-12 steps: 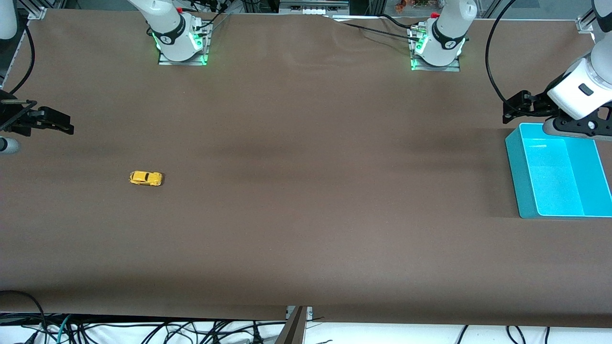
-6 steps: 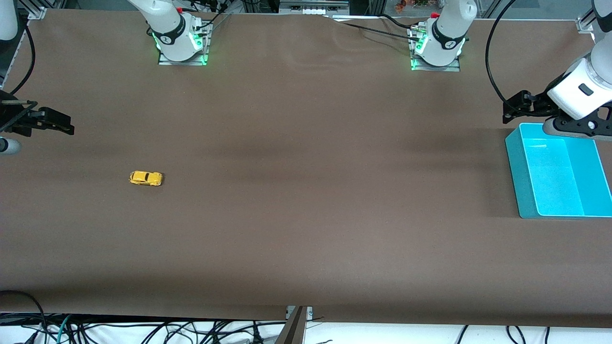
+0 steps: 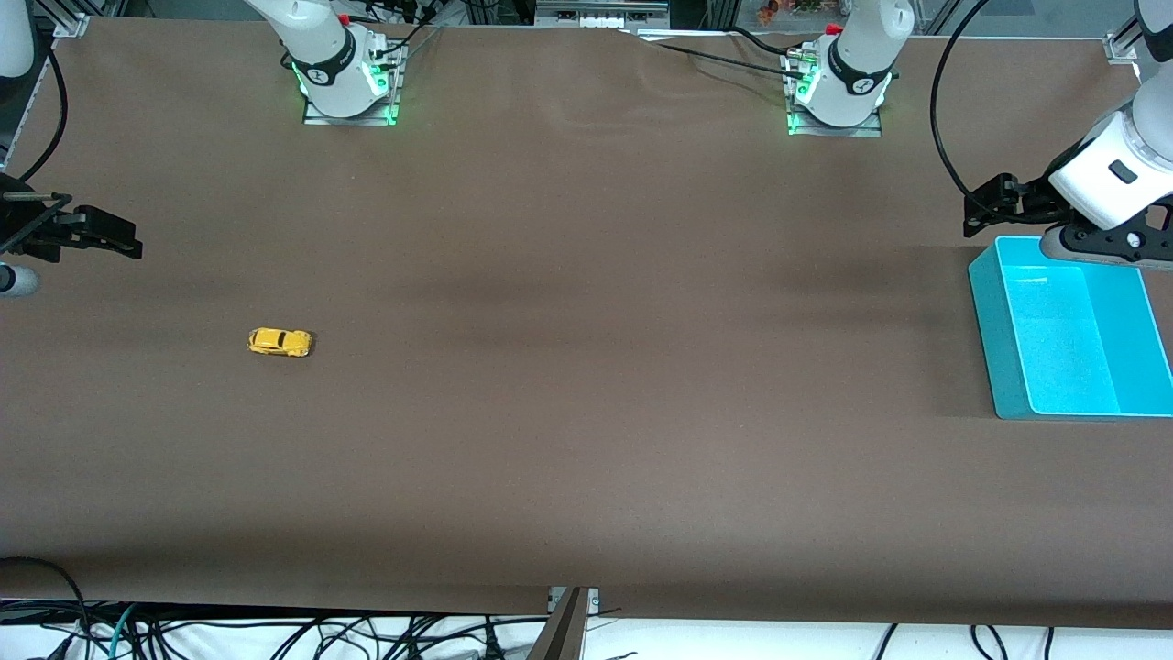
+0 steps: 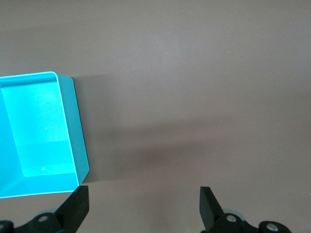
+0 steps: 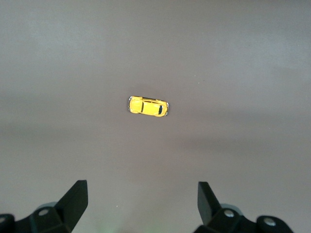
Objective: Wind and store yellow beetle car
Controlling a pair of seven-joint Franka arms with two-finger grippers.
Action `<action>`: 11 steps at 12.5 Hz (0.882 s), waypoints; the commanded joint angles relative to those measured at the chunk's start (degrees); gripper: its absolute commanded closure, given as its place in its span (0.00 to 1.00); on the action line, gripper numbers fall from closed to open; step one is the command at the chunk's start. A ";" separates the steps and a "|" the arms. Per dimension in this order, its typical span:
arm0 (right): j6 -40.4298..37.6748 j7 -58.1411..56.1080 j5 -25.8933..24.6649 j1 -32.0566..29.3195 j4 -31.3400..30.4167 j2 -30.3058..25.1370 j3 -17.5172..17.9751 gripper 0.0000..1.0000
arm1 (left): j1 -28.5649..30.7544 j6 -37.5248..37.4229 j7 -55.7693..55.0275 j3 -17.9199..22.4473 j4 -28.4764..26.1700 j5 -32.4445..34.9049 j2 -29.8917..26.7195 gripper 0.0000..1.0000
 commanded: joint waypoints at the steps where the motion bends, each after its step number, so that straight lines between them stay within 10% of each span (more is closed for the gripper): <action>1: 0.20 -0.77 0.08 -0.93 -0.17 -0.31 0.81 0.00 | 0.17 -0.78 -0.70 -0.21 1.49 -1.07 0.57 0.00; 11: 0.20 -0.59 0.35 2.83 -0.25 0.74 1.34 0.00 | 0.17 -0.78 -0.70 -0.30 1.49 -1.07 0.57 0.00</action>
